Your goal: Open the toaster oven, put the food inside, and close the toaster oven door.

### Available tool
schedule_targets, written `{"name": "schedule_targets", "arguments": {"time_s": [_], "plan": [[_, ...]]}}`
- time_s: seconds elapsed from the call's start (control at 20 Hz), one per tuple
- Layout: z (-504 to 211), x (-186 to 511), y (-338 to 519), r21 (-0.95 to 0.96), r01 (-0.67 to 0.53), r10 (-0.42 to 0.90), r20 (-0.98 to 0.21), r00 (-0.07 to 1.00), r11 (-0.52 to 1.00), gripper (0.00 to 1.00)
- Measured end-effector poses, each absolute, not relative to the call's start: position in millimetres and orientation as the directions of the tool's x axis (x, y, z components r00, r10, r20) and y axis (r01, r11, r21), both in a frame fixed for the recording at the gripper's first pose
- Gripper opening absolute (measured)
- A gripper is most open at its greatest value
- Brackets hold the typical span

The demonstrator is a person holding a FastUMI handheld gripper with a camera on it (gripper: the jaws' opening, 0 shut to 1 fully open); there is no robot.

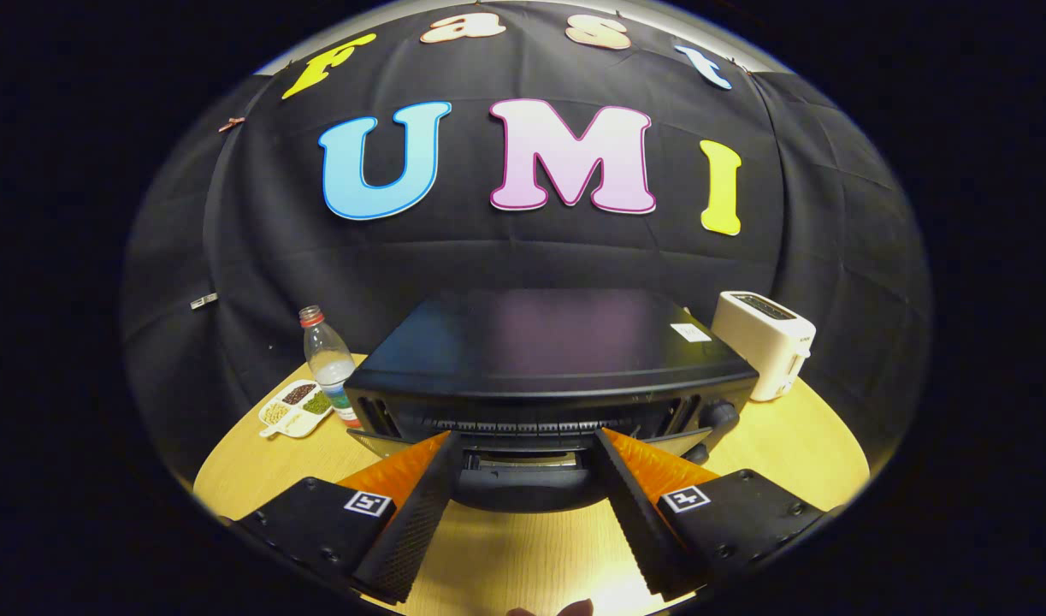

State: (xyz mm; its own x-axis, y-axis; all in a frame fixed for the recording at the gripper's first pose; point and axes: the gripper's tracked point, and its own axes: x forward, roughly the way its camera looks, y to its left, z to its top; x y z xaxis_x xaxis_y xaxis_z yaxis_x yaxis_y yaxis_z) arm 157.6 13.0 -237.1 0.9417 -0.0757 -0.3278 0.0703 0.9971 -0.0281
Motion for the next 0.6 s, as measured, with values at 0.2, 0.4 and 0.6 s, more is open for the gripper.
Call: {"name": "schedule_targets", "arguments": {"time_s": [0.2,0.4,0.6], "plan": [[-269,116,14,-0.061,0.07,-0.088,-0.372,0.924,0.996,1.0],[-309,88,12,-0.082,0.059,-0.09,-0.449,0.889,0.995,0.99],[-346,66,12,-0.088,0.053,-0.093,-0.551,0.83,0.995,0.99]]}}
